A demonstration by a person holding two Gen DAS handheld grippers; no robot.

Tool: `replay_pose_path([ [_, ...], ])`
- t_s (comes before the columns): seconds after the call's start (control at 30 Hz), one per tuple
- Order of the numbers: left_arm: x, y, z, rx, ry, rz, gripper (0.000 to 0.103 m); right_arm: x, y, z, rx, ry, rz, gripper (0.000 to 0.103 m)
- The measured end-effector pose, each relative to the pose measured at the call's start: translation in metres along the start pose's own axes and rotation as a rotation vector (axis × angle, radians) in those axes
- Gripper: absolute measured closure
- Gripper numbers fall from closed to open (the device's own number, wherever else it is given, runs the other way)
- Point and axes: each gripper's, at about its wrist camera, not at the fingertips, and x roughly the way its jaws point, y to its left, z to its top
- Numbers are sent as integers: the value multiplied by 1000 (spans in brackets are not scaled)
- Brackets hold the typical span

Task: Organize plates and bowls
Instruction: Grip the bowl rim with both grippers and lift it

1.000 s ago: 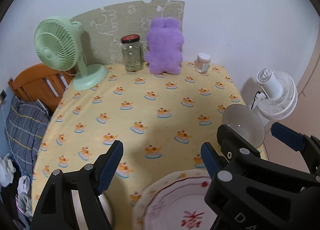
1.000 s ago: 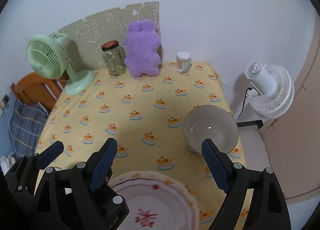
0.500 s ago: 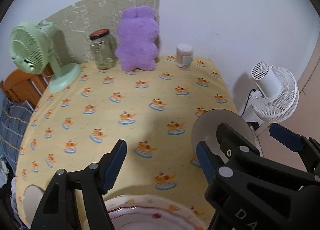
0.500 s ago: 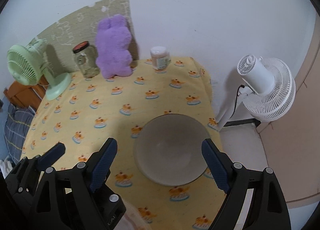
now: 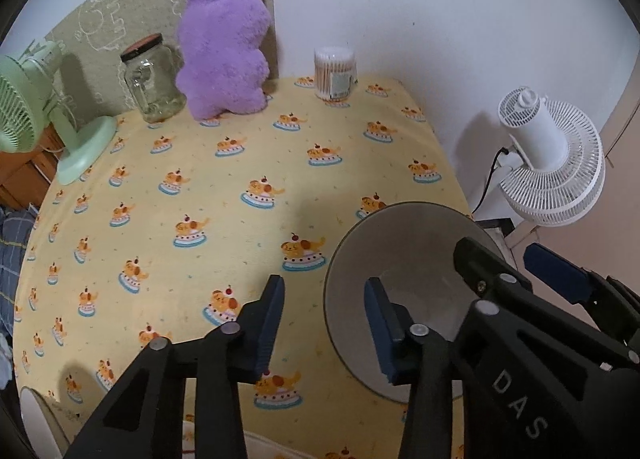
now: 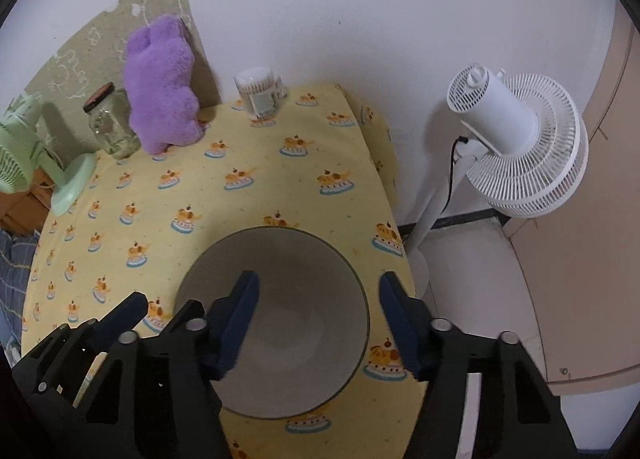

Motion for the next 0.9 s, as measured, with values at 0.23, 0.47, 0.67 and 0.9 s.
replay_pose_path([
  [0.23,16,-6,4,19,24,-11,73,18,-7,3,15,33,4,59],
  [0.47,28,-12,5,31,43,-3,76,31,-15,5,26,57,-6,75],
  [0.67,36,-13,7,33,53,7,77,39,-17,6,33,67,-1,76],
  [0.9,36,-14,7,32,58,12,77,40,-17,5,28,61,4,76],
])
